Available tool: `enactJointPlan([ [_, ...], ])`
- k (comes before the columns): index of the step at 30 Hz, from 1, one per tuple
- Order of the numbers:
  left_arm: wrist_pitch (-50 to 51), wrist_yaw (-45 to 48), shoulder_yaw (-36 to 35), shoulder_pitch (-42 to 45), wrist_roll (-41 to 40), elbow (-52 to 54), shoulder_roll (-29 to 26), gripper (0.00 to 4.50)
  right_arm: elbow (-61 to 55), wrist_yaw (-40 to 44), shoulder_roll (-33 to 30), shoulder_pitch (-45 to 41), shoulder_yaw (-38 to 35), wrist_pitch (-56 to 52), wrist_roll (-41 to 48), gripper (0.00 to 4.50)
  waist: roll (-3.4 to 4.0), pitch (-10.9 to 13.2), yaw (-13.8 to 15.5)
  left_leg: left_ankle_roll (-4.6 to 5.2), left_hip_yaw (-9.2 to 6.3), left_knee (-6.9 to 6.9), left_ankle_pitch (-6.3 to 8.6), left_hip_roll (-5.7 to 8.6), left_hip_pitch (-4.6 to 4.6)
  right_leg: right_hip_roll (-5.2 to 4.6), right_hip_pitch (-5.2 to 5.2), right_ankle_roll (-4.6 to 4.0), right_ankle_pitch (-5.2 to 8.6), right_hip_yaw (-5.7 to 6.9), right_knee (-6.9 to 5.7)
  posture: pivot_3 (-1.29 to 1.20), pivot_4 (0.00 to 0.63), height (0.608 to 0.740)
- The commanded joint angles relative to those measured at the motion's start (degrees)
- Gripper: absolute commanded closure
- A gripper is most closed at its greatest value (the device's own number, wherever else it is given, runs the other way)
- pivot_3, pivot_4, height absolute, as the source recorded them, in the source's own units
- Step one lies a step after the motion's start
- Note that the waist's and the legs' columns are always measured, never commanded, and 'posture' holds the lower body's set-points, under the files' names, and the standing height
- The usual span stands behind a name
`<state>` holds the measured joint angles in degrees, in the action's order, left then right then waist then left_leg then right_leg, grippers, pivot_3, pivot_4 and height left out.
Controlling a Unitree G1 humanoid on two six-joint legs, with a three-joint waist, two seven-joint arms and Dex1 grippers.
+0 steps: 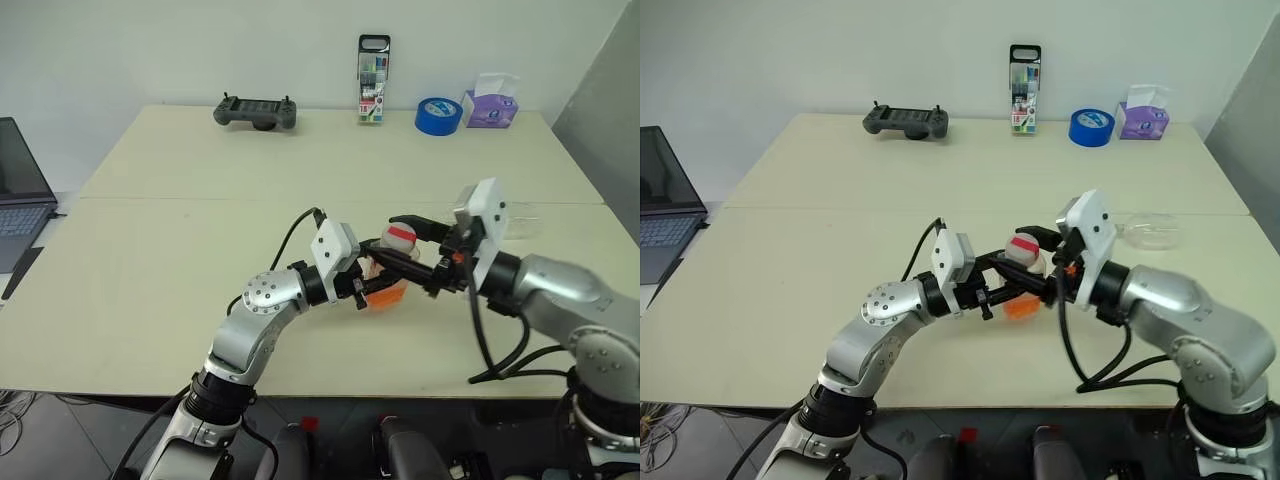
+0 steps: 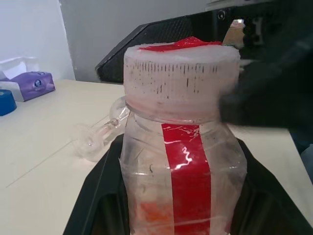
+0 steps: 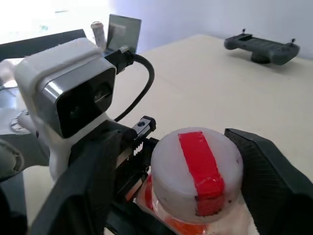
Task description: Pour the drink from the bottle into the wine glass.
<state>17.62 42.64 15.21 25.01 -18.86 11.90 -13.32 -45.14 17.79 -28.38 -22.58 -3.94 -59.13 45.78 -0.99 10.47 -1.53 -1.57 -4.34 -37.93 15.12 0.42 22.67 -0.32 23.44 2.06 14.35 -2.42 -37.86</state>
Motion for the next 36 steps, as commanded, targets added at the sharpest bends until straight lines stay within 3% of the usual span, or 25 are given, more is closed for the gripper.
enactJointPlan([
  [1,-1.11,0.34,-0.24,1.45,-0.28,1.20,0.68,2.60,-5.20,-6.26,1.50,2.92,0.38,-1.84,-0.25,0.59,-0.01,0.00,0.01,0.00,-0.01,0.00,0.00,0.00,0.00,-0.01,0.00,0.00,0.00,-0.01,0.00,0.00,0.150,0.740],
  [11,-2.14,1.58,-0.30,2.19,0.02,-1.11,1.15,2.60,-13.66,-31.20,15.82,1.15,0.81,-9.55,-5.07,0.59,0.01,-0.01,-0.06,-0.01,-0.04,0.01,-0.01,-0.01,-0.02,0.01,0.03,0.00,0.00,-0.04,-0.04,0.00,0.150,0.740],
  [18,-2.76,2.14,-0.17,2.68,0.15,-2.41,1.79,2.60,-14.86,-37.47,17.80,-0.83,2.08,-13.82,-5.22,0.59,0.02,0.00,-0.13,-0.01,-0.04,0.01,-0.01,-0.01,0.02,0.01,0.07,-0.01,0.00,-0.03,-0.03,0.00,0.150,0.740],
  [24,-3.06,2.42,-0.50,2.27,0.65,-3.01,1.97,2.60,-14.86,-42.84,15.34,-1.54,4.57,-10.50,-3.14,2.47,0.03,0.00,-0.20,-0.01,-0.04,0.01,-0.01,-0.01,0.02,0.01,0.07,-0.01,0.00,-0.01,-0.04,0.00,0.150,0.740],
  [25,-3.09,2.43,-0.53,2.21,0.71,-3.04,1.96,2.60,-14.86,-43.34,14.82,-1.64,4.54,-10.12,-2.85,2.51,0.03,0.00,-0.20,-0.01,-0.04,0.01,-0.01,-0.01,0.02,0.01,0.07,-0.01,0.00,-0.02,-0.04,0.00,0.150,0.740],
  [27,-3.06,2.32,-0.42,2.18,0.82,-3.02,2.08,2.60,-14.86,-39.72,13.88,-1.18,3.96,-8.71,1.26,2.51,0.03,0.00,-0.19,0.00,-0.03,0.01,0.00,-0.01,0.02,0.01,0.07,-0.01,0.00,-0.03,-0.03,0.00,0.150,0.740],
  [31,-2.67,2.03,0.50,2.23,1.15,-2.39,2.46,2.61,-14.78,-26.11,5.83,1.89,-0.45,-3.38,10.72,2.51,0.02,0.00,-0.09,0.00,-0.03,0.00,0.00,0.01,0.06,0.00,0.06,-0.01,0.00,-0.01,0.02,0.00,0.150,0.740],
  [36,-2.64,2.20,1.58,2.63,1.37,-2.09,2.88,2.61,-0.19,2.37,-8.92,-1.42,-6.75,3.07,14.04,2.52,-0.01,0.05,-0.25,0.02,0.13,-0.02,0.00,0.05,0.02,-0.01,-0.03,0.00,0.00,-0.05,0.11,0.00,0.150,0.740],
])
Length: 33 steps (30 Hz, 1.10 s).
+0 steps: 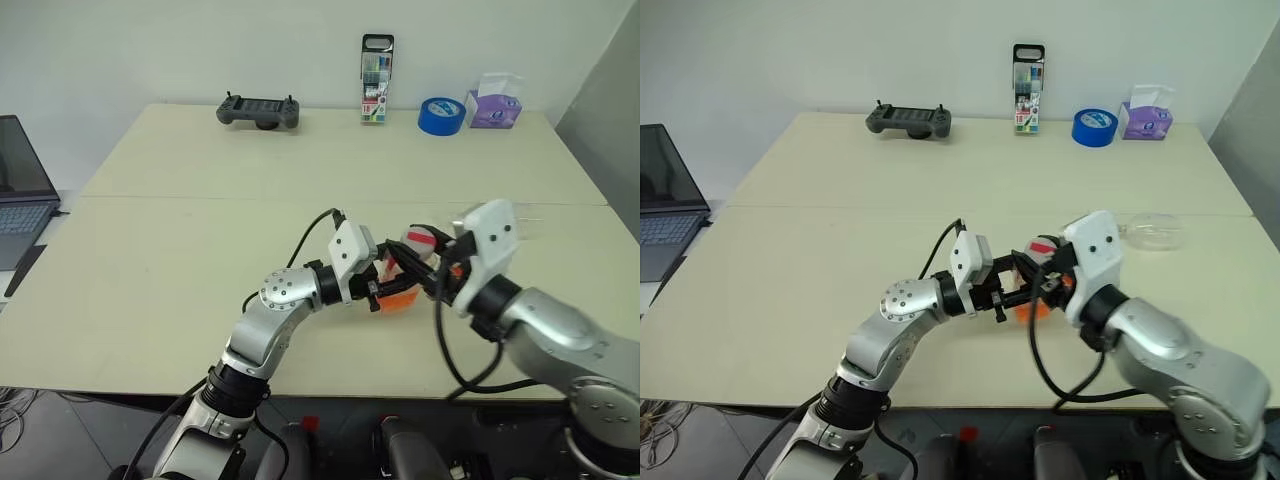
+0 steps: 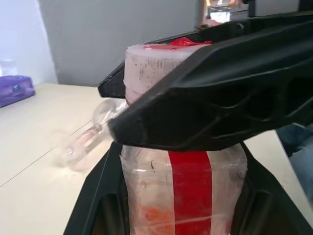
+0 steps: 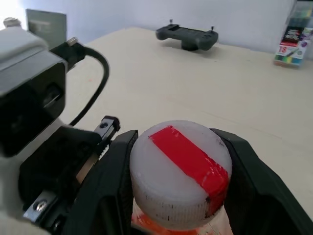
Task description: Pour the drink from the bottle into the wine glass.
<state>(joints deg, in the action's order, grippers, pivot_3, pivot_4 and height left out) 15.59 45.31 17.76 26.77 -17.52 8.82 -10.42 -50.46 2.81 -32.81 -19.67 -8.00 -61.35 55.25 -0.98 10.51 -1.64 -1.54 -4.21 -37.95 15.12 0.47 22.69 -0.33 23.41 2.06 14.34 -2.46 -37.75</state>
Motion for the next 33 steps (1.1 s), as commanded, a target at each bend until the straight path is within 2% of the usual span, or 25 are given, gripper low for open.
enactJointPlan([
  [1,-0.52,-0.59,-0.91,0.94,0.06,1.00,0.10,2.61,7.81,22.81,-6.21,-5.63,-2.34,6.57,4.77,2.52,-0.01,0.03,-0.23,0.00,0.08,-0.02,0.00,-0.01,-0.10,0.02,-0.08,0.00,0.00,0.00,0.00,0.00,0.150,0.740],
  [7,-0.16,-0.81,-0.37,1.79,0.37,1.67,0.10,2.61,19.42,42.75,-10.85,-11.10,1.57,12.04,0.76,2.52,0.04,0.08,-0.12,0.04,0.13,0.10,0.02,-0.07,-0.19,0.25,-0.10,-0.01,0.00,0.07,-0.01,0.00,0.150,0.740],
  [10,-0.16,-0.86,-0.83,2.18,0.31,1.33,-0.02,2.61,21.23,48.48,-12.41,-12.34,2.96,12.43,0.36,2.52,0.04,0.08,0.00,0.04,0.07,0.07,0.02,-0.14,-0.14,0.19,-0.09,-0.02,0.00,0.09,-0.01,0.00,0.150,0.740],
  [12,-0.14,-0.86,-0.80,2.12,0.35,1.36,-0.09,2.61,22.44,49.25,-12.30,-13.11,3.63,14.41,-2.21,2.52,0.03,0.09,0.05,0.04,0.09,0.03,0.02,-0.10,-0.11,0.10,-0.09,-0.02,0.00,0.06,-0.01,0.00,0.150,0.740],
  [15,-0.07,-0.71,-0.85,2.04,0.28,1.39,-0.29,2.63,24.09,45.03,-10.54,-14.69,4.19,14.91,-5.82,2.52,0.03,0.09,-0.01,0.04,0.08,-0.02,0.01,-0.07,-0.14,0.04,-0.10,-0.01,-0.01,-0.05,-0.01,0.00,0.150,0.740],
  [18,0.03,-0.77,-0.71,1.87,0.23,1.30,-0.01,2.63,21.27,39.97,-8.29,-14.01,2.03,13.45,-4.64,2.52,0.02,0.09,0.12,0.03,0.06,-0.02,0.01,-0.07,-0.13,0.05,-0.09,-0.01,0.00,0.01,-0.03,0.00,0.150,0.740],
  [19,-0.05,-0.75,-0.63,1.75,0.29,1.26,0.07,2.63,19.96,38.20,-7.70,-13.68,1.35,12.86,-4.00,1.80,0.03,0.09,0.15,0.03,0.05,-0.01,0.01,-0.07,-0.10,0.05,-0.09,-0.01,0.00,0.05,-0.02,0.00,0.150,0.740],
  [24,-0.90,-0.82,-0.67,1.94,0.41,-0.45,0.92,2.63,11.24,23.95,-4.33,-12.42,-1.16,8.85,-1.71,0.21,0.03,0.10,0.28,0.02,-0.16,-0.01,0.01,-0.05,-0.01,0.00,-0.04,-0.24,-0.15,0.08,-0.02,0.00,0.150,0.740],
  [28,-2.89,-1.91,-1.78,2.18,0.93,-2.52,2.15,2.63,5.38,10.69,-1.55,-11.46,-1.68,4.58,-2.02,0.16,0.03,0.10,0.27,0.01,-0.18,-0.02,0.01,-0.04,-0.04,-0.02,-0.03,-0.19,-0.11,0.07,-0.06,0.00,0.150,0.740],
  [33,-8.88,-5.83,-5.20,3.29,2.30,-6.85,4.38,2.65,-2.38,-10.54,4.28,-9.02,-2.20,-4.35,-4.22,0.16,0.03,0.10,0.28,0.00,-0.17,-0.01,-0.01,-0.04,-0.03,-0.02,0.01,-0.02,-0.01,0.02,-0.12,0.00,0.150,0.740],
])
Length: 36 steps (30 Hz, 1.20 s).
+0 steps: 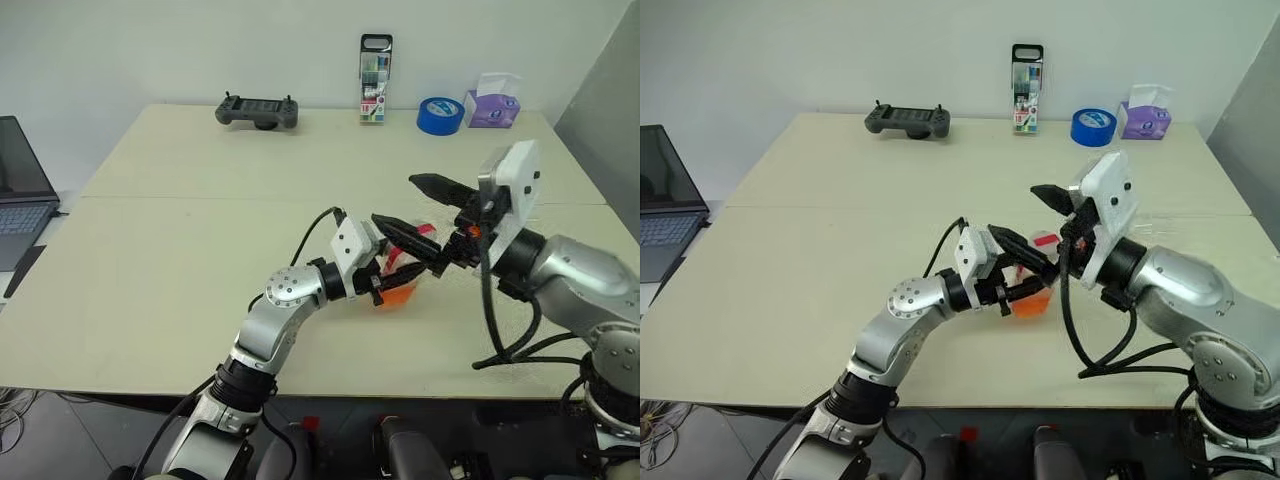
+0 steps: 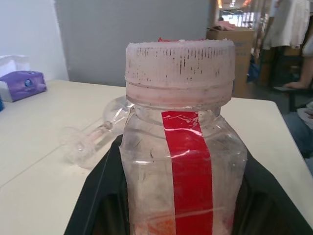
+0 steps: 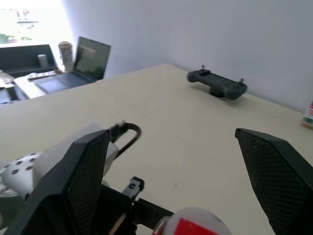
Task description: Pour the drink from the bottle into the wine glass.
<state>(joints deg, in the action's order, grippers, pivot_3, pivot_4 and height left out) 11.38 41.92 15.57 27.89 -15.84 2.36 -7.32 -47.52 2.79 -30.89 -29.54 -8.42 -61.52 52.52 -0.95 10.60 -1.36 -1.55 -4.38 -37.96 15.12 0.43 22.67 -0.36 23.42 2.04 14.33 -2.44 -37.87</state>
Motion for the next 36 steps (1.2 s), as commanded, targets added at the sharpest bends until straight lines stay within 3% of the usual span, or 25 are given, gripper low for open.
enactJointPlan([
  [1,-5.92,-3.22,-3.57,2.47,1.03,-1.31,1.67,2.65,-7.01,-14.45,4.77,1.25,-1.74,-5.45,-0.47,0.16,0.00,0.00,0.01,0.00,-0.01,0.00,0.00,0.00,0.02,0.00,0.02,0.00,0.00,0.01,0.00,0.00,0.150,0.740],
  [8,-9.85,-4.47,-4.64,2.95,1.54,-4.43,3.53,2.65,-11.92,-29.88,16.90,-0.02,2.44,-12.68,-0.39,0.16,0.02,-0.01,-0.17,0.00,0.02,0.01,-0.01,0.00,0.05,0.01,0.12,-0.19,-0.11,-0.01,-0.10,0.00,0.150,0.740],
  [22,-10.46,-2.66,-4.07,1.41,1.09,-3.77,4.10,2.65,-8.58,-29.86,18.30,-4.57,4.60,-13.78,-4.15,0.16,0.03,-0.02,-0.33,0.01,0.02,0.02,-0.01,0.00,0.06,0.05,0.13,-0.17,-0.10,0.02,-0.07,0.00,0.150,0.740],
  [25,-10.21,-2.55,-4.10,1.07,1.14,-3.35,4.07,2.65,-8.05,-29.39,18.01,-4.79,4.99,-14.41,-5.75,0.73,0.03,-0.02,-0.33,0.01,0.02,0.02,-0.01,0.00,0.07,0.05,0.13,-0.15,-0.09,0.02,-0.07,0.00,0.150,0.740],
  [32,-9.90,-2.40,-4.10,0.81,1.23,-2.98,4.03,2.66,-7.87,-27.51,20.02,-5.70,5.09,-17.17,-6.27,3.24,0.03,-0.02,-0.33,0.02,0.00,0.03,-0.01,-0.01,0.06,0.05,0.13,-0.13,-0.07,0.03,-0.07,0.00,0.150,0.740],
  [36,-9.81,-2.30,-4.14,0.83,1.27,-3.00,3.88,2.66,-9.23,-26.35,22.22,-6.32,4.38,-17.17,-5.73,3.08,0.03,-0.02,-0.34,0.02,-0.01,0.03,-0.01,-0.01,0.06,0.06,0.13,-0.13,-0.08,0.04,-0.07,0.00,0.150,0.740],
])
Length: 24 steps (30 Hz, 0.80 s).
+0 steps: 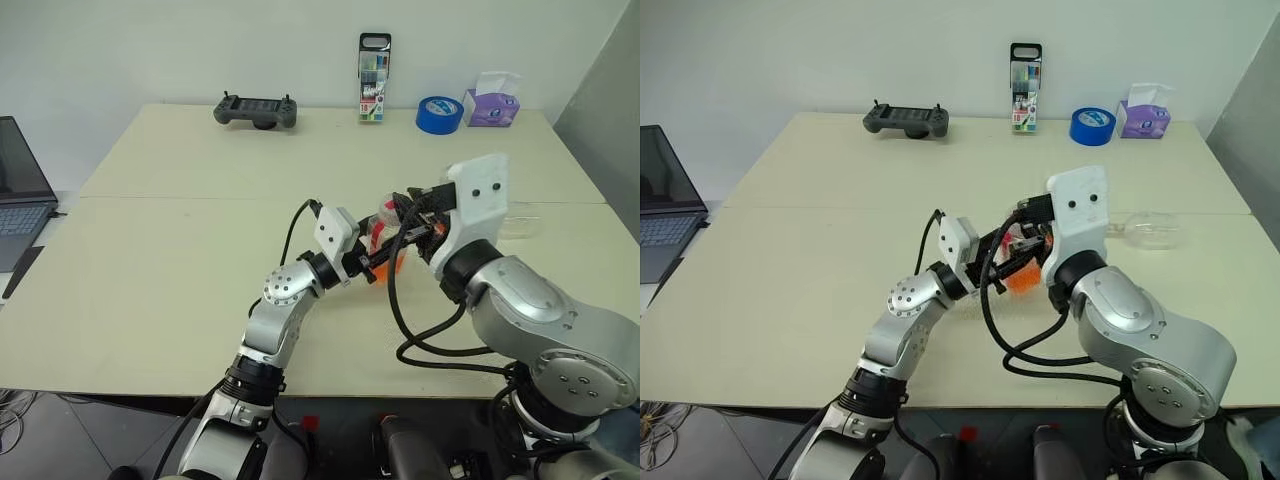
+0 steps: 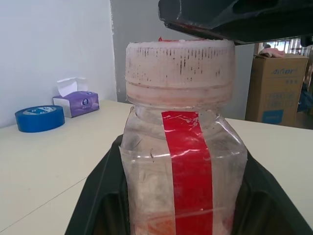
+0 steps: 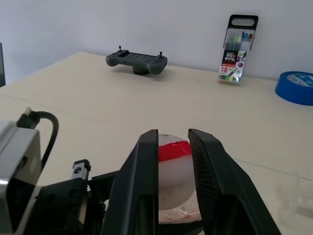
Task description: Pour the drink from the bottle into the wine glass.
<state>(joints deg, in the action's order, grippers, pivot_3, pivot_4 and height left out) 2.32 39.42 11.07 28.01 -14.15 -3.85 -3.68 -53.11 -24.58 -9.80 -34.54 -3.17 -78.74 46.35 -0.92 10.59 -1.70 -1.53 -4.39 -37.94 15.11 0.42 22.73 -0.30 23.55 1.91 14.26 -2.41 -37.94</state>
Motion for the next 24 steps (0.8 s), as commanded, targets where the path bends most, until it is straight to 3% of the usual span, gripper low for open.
enactJointPlan([
  [1,-0.78,0.19,0.36,0.74,-0.36,3.16,0.22,2.66,-3.89,1.28,1.67,-1.24,-1.14,-0.05,0.71,2.81,0.00,0.00,-0.02,0.00,0.00,0.00,0.00,0.00,0.00,0.00,0.00,0.00,0.00,0.00,0.00,0.00,0.150,0.740],
  [9,-0.98,0.11,0.60,0.80,-0.02,3.00,0.27,2.66,-3.86,2.14,1.34,-0.77,-0.93,-3.32,-1.55,0.08,0.00,0.00,-0.03,0.00,0.00,0.00,0.00,0.00,0.00,0.00,0.00,0.01,0.01,0.00,0.01,0.00,0.150,0.740],
  [19,-1.26,-0.08,0.63,0.85,0.38,2.74,0.44,2.66,-2.89,3.47,2.91,-0.85,-1.57,-4.47,-6.48,0.07,0.00,0.00,-0.03,0.00,-0.01,0.01,0.00,0.00,0.00,0.00,0.00,0.14,0.08,0.00,0.01,0.00,0.150,0.740],
  [22,-1.31,-0.21,0.62,0.83,0.47,2.67,0.51,2.66,-2.83,4.03,3.47,-0.99,-1.66,-4.76,-7.94,0.70,0.00,0.00,-0.04,0.00,-0.01,0.01,0.00,0.00,0.00,0.00,0.00,0.14,0.08,0.01,0.02,0.00,0.150,0.740],
  [24,-1.36,-0.31,0.62,0.85,0.57,2.64,0.56,2.66,-2.81,4.58,3.67,-1.23,-1.63,-5.23,-8.80,1.39,0.00,0.00,-0.04,0.00,-0.01,0.02,0.00,0.00,0.00,0.00,0.00,0.14,0.08,0.01,0.02,0.00,0.150,0.740],
])
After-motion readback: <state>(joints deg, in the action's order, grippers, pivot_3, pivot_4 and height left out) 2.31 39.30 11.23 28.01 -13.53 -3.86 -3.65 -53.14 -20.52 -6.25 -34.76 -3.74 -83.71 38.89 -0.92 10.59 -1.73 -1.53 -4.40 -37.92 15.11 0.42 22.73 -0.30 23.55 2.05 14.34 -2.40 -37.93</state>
